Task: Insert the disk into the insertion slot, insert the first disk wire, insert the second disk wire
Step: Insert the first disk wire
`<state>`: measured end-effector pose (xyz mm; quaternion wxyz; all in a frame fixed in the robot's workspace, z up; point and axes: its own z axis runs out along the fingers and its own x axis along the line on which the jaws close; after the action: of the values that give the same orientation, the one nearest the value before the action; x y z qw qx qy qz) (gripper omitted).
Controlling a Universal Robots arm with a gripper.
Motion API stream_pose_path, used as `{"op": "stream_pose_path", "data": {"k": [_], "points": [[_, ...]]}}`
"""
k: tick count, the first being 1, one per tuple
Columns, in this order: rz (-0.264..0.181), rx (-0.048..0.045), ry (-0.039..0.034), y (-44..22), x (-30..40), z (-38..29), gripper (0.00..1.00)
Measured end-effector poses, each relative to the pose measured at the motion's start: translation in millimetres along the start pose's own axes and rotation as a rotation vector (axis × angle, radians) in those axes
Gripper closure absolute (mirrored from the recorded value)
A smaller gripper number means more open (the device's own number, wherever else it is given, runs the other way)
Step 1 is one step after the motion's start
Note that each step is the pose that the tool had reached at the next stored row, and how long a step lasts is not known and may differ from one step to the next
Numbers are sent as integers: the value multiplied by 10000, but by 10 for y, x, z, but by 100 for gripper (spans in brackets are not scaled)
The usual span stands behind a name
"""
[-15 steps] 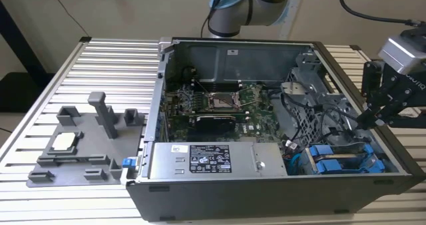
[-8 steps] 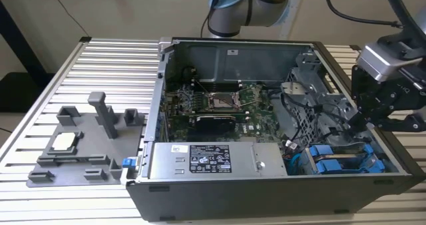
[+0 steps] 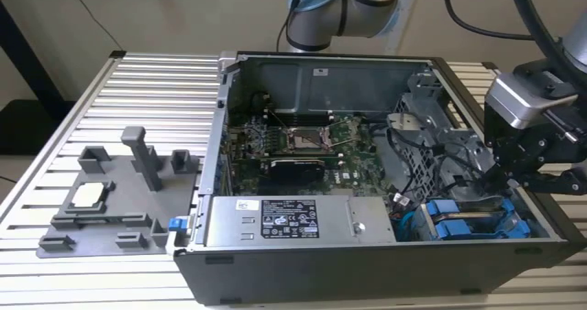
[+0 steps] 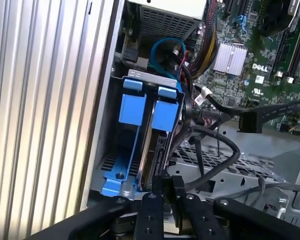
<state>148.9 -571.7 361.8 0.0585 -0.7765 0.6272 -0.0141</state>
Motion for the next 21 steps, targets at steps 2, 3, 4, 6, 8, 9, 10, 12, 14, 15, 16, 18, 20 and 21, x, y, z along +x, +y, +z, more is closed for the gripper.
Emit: {"op": "stream_pose_path", "data": {"k": [2, 3, 4, 6, 8, 9, 10, 12, 14, 15, 16, 18, 20, 21], "points": [[100, 32, 55, 8, 2, 13, 81], [240, 40, 74, 8, 2, 19, 81], [387, 47, 91, 10, 3, 27, 81], [665, 50, 119, 13, 5, 47, 81], [838, 10, 131, 15, 5, 67, 81], [903, -16, 133, 16, 5, 76, 81], [971, -40, 135, 17, 6, 86, 81], [1068, -56, 143, 15, 7, 101, 81], [1134, -54, 149, 5, 11, 116, 81], [1157, -53, 151, -1, 12, 124, 81], [1183, -51, 154, -8, 14, 130, 81], [1323, -44, 171, -12, 16, 142, 81], [1513, -35, 187, -14, 18, 156, 81], [1596, -31, 197, -16, 18, 162, 81]]}}
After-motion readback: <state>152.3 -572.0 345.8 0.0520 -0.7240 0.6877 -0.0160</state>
